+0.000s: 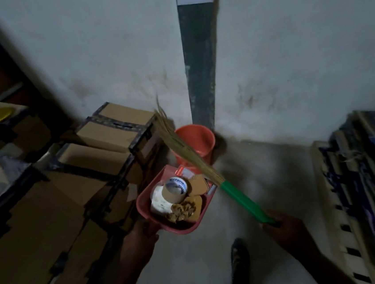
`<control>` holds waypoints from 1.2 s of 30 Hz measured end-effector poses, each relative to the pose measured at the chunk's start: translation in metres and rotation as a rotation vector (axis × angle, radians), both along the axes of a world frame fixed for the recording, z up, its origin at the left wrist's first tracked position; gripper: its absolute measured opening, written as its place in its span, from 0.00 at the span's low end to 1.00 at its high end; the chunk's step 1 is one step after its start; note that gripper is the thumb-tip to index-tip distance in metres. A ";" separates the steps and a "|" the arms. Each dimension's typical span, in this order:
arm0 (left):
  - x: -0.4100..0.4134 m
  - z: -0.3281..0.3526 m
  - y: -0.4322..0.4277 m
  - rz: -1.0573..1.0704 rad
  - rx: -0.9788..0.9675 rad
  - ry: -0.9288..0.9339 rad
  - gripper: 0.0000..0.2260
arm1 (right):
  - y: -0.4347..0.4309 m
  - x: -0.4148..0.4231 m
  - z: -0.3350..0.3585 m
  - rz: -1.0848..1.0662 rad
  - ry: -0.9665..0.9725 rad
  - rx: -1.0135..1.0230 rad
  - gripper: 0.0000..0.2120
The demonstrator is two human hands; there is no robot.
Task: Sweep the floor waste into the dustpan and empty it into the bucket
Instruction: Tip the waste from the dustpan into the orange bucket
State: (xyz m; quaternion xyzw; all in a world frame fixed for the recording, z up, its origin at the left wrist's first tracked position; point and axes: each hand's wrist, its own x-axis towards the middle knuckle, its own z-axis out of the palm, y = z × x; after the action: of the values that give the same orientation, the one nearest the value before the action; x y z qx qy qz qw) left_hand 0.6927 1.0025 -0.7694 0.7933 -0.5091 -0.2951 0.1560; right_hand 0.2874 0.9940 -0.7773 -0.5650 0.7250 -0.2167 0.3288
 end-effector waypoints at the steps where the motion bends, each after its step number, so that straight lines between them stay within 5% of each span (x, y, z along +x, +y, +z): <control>1: -0.006 -0.005 -0.024 -0.003 -0.005 -0.003 0.11 | -0.023 -0.006 -0.003 0.003 -0.007 -0.004 0.16; 12: -0.077 -0.014 -0.246 0.033 0.018 -0.001 0.18 | -0.284 -0.091 0.013 0.261 0.209 0.137 0.22; 24: -0.067 -0.102 -0.474 -0.092 0.086 -0.045 0.28 | -0.512 -0.067 -0.017 0.432 0.363 0.303 0.20; 27: -0.061 -0.135 -0.536 -0.098 0.217 -0.079 0.16 | -0.564 -0.050 -0.039 0.466 0.410 0.388 0.19; 31: -0.051 -0.187 -0.592 -0.138 0.264 -0.029 0.20 | -0.630 -0.028 -0.057 0.507 0.496 0.462 0.20; 34: -0.054 -0.190 -0.640 -0.064 0.246 -0.070 0.07 | -0.669 -0.016 -0.076 0.543 0.516 0.515 0.20; 36: -0.065 -0.196 -0.657 -0.073 0.264 0.153 0.03 | -0.688 -0.010 -0.086 0.551 0.510 0.587 0.19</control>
State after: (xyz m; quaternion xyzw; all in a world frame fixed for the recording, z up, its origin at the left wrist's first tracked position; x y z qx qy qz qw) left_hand 0.6277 0.3452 -0.9654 0.7632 -0.4810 -0.4244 0.0778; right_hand 0.2770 0.3062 -0.8637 -0.6549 0.6362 0.2380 0.3313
